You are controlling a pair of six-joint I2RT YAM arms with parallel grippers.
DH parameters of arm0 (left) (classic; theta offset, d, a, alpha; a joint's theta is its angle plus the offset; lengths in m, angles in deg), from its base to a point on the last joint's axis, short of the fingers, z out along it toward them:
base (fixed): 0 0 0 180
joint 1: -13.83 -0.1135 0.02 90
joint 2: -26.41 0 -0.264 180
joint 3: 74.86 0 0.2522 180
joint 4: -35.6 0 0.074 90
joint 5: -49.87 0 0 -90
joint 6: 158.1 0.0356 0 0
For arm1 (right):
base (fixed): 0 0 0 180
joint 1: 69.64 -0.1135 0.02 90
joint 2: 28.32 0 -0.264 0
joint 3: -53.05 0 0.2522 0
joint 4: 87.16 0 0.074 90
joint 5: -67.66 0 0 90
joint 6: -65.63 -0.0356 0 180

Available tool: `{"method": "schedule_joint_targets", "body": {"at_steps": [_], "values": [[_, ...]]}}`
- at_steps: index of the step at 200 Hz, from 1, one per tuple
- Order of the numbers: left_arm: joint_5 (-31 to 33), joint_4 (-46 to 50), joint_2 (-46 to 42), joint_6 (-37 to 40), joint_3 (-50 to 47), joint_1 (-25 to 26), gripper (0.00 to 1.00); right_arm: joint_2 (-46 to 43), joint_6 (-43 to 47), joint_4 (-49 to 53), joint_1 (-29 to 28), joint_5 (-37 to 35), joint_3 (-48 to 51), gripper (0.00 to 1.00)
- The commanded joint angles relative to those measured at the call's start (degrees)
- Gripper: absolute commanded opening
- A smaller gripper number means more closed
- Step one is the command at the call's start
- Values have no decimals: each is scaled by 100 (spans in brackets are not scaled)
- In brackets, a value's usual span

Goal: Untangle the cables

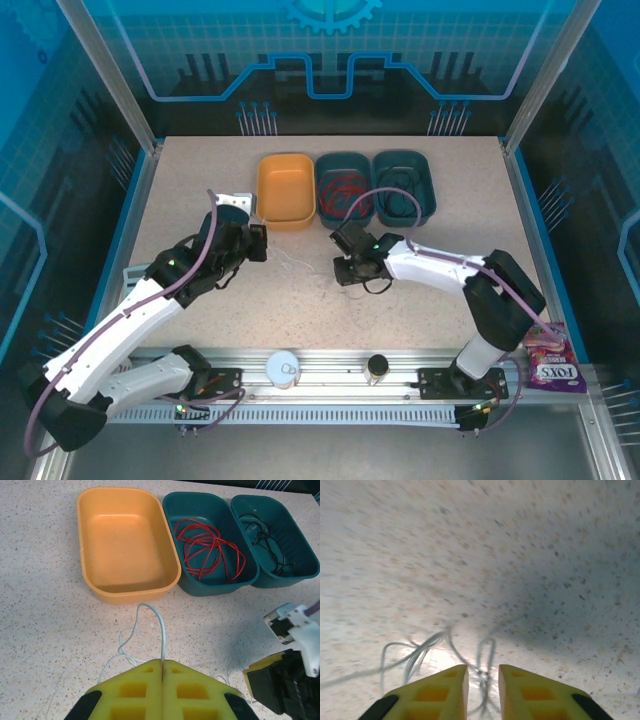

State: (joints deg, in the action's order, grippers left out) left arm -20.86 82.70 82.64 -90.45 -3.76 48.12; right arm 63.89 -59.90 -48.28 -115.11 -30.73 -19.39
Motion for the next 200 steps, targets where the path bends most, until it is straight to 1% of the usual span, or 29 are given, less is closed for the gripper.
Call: {"method": "schedule_joint_targets", "body": {"at_steps": [1, 23, 46, 67, 88, 151, 178, 200], "values": [[-32, 159, 10, 5, 163, -52, 0, -606, 444, -543, -282, -188, 64, 30], [26, 173, 86, -84, 202, -53, 0, -914, 756, -655, -618, -528, 40, 33], [-3, 150, 142, -123, 250, -57, 0, -1027, 1183, -723, -1067, -749, -115, 39], [-17, 143, 186, -149, 285, -62, 0, -965, 1492, -895, -1477, -854, -286, 40], [-66, 155, 213, -191, 304, -56, 0, -758, 1742, -1090, -1741, -845, -459, 40], [-220, 173, 91, -263, 311, -55, 0, 310, 1760, -1039, -1680, -1015, -1121, 40], [-298, 205, 39, -261, 323, -54, 0, 603, 1761, -1261, -1573, -877, -1194, 41], [-383, 232, -13, -270, 357, -62, 0, 825, 1569, -1291, -1408, -865, -1260, 36]]}}
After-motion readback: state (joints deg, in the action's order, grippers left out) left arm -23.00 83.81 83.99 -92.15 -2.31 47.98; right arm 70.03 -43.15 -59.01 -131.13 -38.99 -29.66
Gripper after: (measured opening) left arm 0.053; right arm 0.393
